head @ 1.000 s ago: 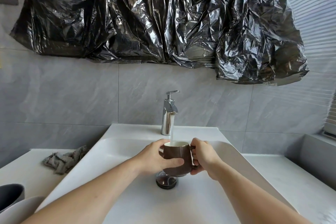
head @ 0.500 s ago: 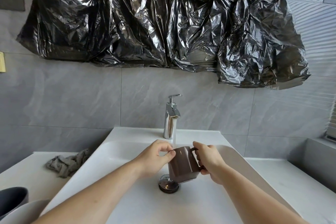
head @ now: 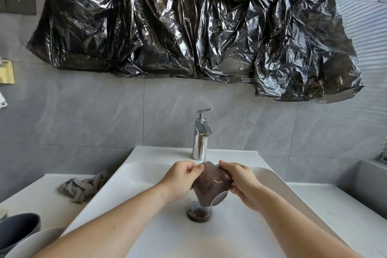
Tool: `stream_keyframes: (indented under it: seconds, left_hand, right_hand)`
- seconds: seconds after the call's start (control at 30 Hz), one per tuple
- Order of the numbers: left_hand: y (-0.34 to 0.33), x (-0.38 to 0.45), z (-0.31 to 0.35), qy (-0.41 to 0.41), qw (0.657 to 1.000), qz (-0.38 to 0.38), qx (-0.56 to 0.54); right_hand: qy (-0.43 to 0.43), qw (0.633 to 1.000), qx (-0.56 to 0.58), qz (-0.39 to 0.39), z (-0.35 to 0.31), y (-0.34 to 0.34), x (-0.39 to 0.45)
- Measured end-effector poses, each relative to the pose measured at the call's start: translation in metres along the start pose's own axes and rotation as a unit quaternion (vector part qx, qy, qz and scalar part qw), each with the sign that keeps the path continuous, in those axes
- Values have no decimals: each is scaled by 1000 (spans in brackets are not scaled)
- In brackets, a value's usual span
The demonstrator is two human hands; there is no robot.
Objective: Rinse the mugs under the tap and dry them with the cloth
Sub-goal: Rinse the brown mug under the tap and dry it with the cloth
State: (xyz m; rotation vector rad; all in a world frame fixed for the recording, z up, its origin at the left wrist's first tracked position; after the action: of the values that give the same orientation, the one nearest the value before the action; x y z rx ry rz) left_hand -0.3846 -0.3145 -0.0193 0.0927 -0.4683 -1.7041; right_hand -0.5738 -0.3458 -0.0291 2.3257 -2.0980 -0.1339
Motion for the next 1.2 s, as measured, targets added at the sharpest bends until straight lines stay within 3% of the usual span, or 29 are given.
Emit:
stream_keyframes:
  seconds: [0.2,0.47,0.7,0.9,1.2]
  left_hand:
    - [-5,5,-1,3,998,43,-47]
    - [-1,9,-4,10,986,102,-129]
    - [0,8,-6,39,975,28,-218]
    - [12,8,-4,29,997,32,-57]
    - [12,6,-6,22,998,38,-45]
  right_hand:
    - [66,997,-31,40,-10,0,-4]
    - [-22,996,-15,-90,-3,-10,-12]
    - [-1,996,-15,-90,3,-15,-10]
    - [-20,996,17,-84,7,-15,-3]
    - [-25,994,9,-110,5,-17,-6]
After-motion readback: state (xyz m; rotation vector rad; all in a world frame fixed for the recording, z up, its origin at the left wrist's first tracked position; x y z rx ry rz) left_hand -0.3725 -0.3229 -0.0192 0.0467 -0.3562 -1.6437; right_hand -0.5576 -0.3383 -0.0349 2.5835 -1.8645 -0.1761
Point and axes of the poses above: each hand's wrist, its own x-axis towards the middle knuckle, its own y-axis out of the back of the hand, z = x × y, the point moved 3 cm from there along x, towards the middle knuckle, and after that the axes turned 5 degrees about -z, right-handed, at the moved point
